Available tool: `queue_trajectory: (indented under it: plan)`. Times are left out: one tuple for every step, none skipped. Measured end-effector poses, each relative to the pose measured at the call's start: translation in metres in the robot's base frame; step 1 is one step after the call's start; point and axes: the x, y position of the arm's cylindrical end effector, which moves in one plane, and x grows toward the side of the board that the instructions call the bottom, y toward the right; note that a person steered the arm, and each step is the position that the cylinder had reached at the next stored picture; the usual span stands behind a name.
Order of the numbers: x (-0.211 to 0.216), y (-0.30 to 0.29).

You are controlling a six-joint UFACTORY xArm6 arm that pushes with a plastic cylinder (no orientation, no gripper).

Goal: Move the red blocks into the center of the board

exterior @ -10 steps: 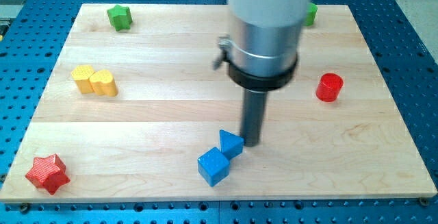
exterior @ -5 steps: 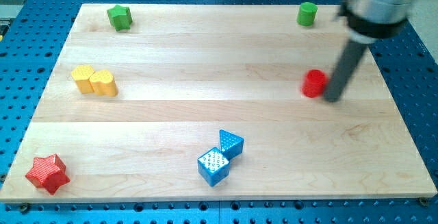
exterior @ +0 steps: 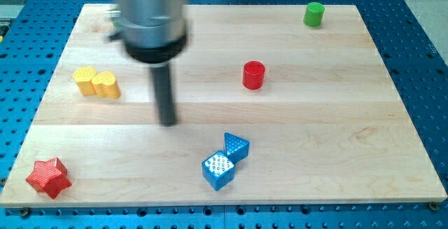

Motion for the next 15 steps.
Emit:
queue_trajectory:
  plan:
    - [0.012,-0.135]
    - [0.030,-0.176]
    - [0.093,-0.168]
    - [0.119,-0.160]
    - [0.116,-0.108]
    - [0.079,-0.032]
    - [0.065,0.018]
    - [0.041,0.060]
    - [0.003,0.086]
    - [-0.011,0.068]
    - [-0.023,0.054]
    - [-0.026,0.019]
    - [-0.038,0.052]
    - [-0.044,0.096]
    - [-0.048,0.050]
